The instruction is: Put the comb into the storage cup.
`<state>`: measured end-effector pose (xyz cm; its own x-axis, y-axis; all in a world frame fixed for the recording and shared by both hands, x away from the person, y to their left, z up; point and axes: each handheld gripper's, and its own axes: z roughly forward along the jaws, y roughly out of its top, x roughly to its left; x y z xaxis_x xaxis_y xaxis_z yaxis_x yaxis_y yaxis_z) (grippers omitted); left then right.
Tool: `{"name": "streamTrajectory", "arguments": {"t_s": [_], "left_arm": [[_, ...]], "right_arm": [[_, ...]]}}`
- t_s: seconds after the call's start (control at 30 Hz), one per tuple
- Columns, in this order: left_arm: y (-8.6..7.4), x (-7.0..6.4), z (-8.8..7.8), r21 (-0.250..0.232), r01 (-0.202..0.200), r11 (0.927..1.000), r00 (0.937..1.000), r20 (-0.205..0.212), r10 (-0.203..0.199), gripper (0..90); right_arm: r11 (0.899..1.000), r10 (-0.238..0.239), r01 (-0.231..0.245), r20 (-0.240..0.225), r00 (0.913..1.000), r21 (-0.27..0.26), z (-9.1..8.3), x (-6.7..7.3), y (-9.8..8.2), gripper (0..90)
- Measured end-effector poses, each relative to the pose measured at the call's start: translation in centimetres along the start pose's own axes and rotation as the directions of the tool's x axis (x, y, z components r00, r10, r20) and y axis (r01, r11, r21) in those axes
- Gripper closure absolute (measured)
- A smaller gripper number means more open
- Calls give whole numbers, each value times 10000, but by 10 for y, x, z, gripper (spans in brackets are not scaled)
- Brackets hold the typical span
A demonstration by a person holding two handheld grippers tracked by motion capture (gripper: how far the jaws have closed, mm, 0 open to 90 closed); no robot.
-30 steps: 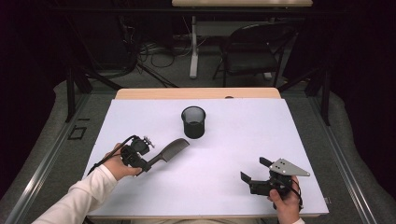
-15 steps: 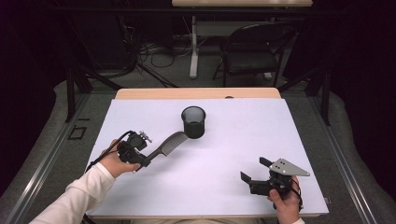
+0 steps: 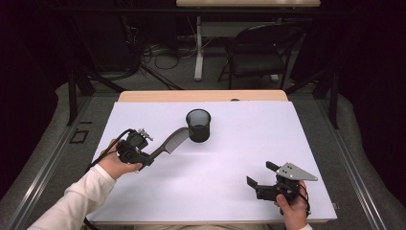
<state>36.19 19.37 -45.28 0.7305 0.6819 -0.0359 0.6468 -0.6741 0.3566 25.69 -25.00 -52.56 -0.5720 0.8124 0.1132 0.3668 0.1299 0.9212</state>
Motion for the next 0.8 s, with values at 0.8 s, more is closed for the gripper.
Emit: {"name": "streamTrajectory", "arguments": {"t_s": [0.8], "left_arm": [[5,-2,-15,-1567,124,9876,9990,-401,-189,726]], "right_arm": [[10000,13,-13,-20,10000,17,0,0,0,73]]}}
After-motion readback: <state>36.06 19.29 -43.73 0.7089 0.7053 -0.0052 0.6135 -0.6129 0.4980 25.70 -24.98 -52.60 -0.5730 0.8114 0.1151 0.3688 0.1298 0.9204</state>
